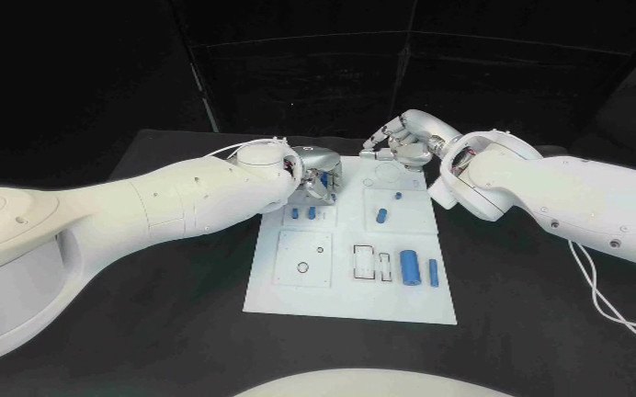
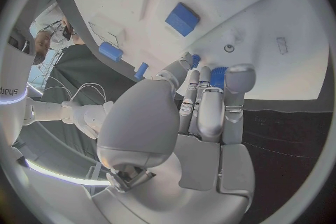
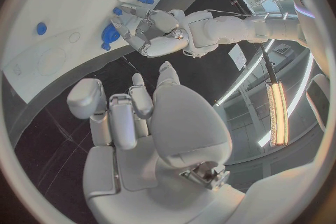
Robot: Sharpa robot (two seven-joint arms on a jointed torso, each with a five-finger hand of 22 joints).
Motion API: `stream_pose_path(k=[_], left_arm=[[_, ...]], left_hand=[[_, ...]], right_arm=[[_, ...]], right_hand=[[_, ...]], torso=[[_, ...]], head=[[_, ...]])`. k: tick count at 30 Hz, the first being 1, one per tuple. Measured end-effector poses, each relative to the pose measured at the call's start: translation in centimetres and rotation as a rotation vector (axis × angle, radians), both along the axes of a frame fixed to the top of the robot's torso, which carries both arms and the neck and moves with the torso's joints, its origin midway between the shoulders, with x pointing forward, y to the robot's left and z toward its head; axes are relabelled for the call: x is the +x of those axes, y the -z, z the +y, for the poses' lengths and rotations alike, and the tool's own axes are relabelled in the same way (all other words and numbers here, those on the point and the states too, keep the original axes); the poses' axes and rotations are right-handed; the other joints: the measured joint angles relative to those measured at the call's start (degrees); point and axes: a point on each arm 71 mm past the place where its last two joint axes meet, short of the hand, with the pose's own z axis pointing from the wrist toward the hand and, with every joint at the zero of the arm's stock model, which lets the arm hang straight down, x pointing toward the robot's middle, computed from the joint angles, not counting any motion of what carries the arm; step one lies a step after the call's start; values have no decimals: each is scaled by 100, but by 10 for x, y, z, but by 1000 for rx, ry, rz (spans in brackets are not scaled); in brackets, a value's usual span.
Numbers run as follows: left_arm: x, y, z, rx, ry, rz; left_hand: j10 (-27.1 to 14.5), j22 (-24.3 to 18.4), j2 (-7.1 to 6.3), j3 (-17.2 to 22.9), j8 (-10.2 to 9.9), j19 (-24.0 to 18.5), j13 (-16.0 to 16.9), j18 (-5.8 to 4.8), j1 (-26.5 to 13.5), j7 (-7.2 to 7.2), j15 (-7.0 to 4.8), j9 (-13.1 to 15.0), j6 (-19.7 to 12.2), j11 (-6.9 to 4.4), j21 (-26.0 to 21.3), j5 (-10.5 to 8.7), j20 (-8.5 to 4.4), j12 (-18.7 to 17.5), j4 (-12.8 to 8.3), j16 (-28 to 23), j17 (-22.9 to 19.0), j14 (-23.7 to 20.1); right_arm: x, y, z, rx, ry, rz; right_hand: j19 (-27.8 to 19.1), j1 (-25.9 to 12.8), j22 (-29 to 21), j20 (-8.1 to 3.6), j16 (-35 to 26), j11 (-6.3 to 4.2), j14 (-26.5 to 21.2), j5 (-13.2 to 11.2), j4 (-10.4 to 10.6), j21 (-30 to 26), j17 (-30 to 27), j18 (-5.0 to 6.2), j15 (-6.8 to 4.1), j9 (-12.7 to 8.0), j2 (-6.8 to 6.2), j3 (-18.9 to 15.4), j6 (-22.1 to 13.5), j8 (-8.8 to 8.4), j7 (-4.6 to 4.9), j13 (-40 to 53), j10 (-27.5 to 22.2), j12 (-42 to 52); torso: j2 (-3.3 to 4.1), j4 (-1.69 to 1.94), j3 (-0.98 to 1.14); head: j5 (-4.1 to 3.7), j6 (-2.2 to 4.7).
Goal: Assemble the parts on the task board
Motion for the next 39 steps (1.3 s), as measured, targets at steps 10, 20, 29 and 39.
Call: stream_pose_path(k=[10,20,29,39], left_arm=[[1,3,-1,12,-1,12],[2,4,-3,11,-1,14],[3,4,-2,11,-3,13],[1,6,0,-7,3,0]], left_hand=[[113,63,17,64,-39,14,-13,0,17,-14,-22,-29,55,-10,45,0,-15,-26,0,0,-20,-22],[207,123,38,150,-50,31,-18,-88,-4,-32,-21,-47,117,-39,91,0,-32,-87,8,0,-38,-22],[396,212,136,336,-87,51,-22,-88,76,-41,-63,-71,273,-66,172,0,-51,-147,-14,27,-62,-23],[655,351,234,664,-111,68,-13,-88,141,-54,-103,-103,506,-103,279,-5,-68,-287,-142,77,-82,-21]], right_arm=[[0,0,1,1,-2,0],[0,0,2,1,-3,0],[0,0,2,1,-3,0],[0,0,2,1,-4,0]], right_hand=[[0,0,0,0,0,0,0,0,0,0,0,0,0,0,0,0,0,0,0,0,0,0],[0,0,10,0,0,0,0,-1,0,0,-1,0,0,0,0,0,0,0,0,13,0,0],[0,0,9,0,0,0,0,-2,0,0,4,-1,0,0,0,0,0,0,0,13,0,0],[0,0,9,0,0,0,0,-2,0,1,3,0,0,0,0,0,0,0,0,17,0,0]], torso=[[0,1,0],[1,2,-1],[1,6,-1],[-2,7,-1]], head=[[-4,-10],[-13,-29],[-17,-46],[-27,-35]])
